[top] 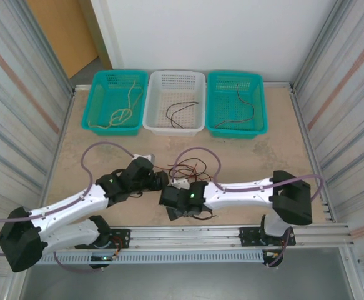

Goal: Untangle the cables

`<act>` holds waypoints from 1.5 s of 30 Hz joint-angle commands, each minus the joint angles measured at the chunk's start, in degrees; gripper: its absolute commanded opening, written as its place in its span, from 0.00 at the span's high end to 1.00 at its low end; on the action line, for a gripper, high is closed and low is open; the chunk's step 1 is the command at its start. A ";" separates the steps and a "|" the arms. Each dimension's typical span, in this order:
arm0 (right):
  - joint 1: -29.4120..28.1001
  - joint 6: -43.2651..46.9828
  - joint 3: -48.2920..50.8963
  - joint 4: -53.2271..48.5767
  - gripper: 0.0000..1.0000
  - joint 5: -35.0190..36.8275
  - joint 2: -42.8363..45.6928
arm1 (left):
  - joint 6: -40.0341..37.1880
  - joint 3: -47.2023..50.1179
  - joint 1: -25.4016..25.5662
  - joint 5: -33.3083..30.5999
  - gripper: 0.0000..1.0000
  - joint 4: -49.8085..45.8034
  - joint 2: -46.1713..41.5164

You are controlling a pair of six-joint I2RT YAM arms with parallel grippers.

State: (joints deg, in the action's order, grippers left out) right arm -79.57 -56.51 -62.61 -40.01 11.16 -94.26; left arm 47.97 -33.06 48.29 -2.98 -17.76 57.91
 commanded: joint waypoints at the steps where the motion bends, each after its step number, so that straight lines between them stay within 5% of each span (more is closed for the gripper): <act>1: -2.52 5.00 -5.36 -7.62 0.22 4.80 -4.46 | 0.99 1.74 -1.21 1.03 0.42 0.70 -1.47; 12: -3.24 16.43 -12.54 -18.03 0.22 17.28 -12.08 | 0.86 3.56 -3.95 2.45 0.42 -0.35 -4.51; 16: -0.84 19.63 -10.47 -14.32 0.25 15.83 -11.25 | 1.07 4.31 -4.26 2.41 0.42 -0.26 -5.65; 23: 2.90 23.59 -6.74 -6.47 0.43 12.42 -8.64 | 1.30 4.44 -4.27 3.41 0.44 0.47 -4.02; 30: 4.39 25.19 -7.92 -7.61 0.80 17.77 -4.52 | 0.90 3.18 -4.22 3.99 0.45 0.75 -1.93; 38: 6.76 27.93 -6.43 -5.10 0.82 15.04 4.67 | 1.60 1.95 -2.22 6.27 0.44 5.49 0.42; 42: 8.73 28.23 -4.31 -1.87 0.98 11.57 8.60 | 1.62 1.34 -0.93 7.05 0.44 8.20 1.56; 45: 10.21 27.87 -2.90 -0.43 1.00 9.68 10.36 | 1.70 0.74 -0.83 6.74 0.44 7.58 1.86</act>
State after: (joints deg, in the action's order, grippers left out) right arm -70.41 -29.08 -66.92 -42.00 23.38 -85.49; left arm 49.39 -30.28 47.29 3.42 -11.60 59.59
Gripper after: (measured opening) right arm 0.048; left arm 0.556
